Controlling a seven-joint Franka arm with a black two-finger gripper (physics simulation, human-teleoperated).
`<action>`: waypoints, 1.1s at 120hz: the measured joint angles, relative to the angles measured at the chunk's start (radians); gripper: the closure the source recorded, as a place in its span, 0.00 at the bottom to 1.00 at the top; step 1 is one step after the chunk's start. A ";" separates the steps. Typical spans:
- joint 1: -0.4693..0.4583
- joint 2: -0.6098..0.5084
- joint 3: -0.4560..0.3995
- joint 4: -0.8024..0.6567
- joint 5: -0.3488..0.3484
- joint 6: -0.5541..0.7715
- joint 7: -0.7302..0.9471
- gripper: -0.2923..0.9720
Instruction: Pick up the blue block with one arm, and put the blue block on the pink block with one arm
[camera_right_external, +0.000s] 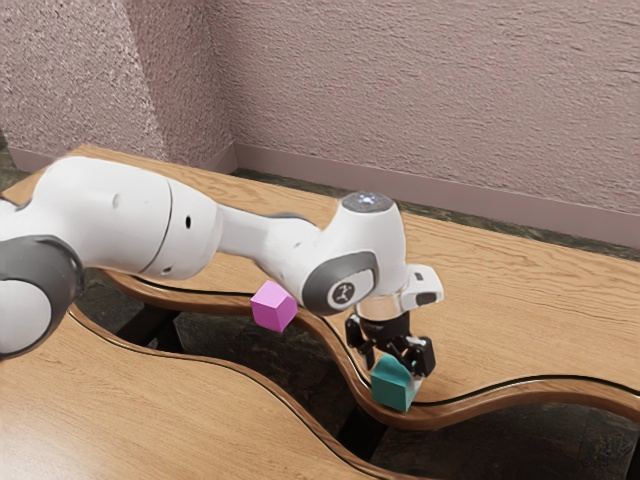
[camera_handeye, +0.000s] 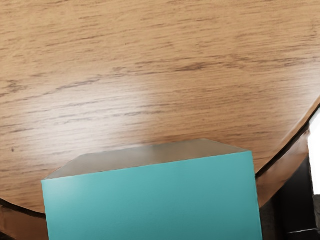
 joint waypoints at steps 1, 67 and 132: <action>0.000 0.003 0.000 0.003 0.001 0.000 -0.001 0.26; 0.005 0.076 0.018 0.064 0.009 -0.002 -0.054 0.41; 0.234 -0.107 0.018 0.031 0.020 -0.105 -0.022 0.46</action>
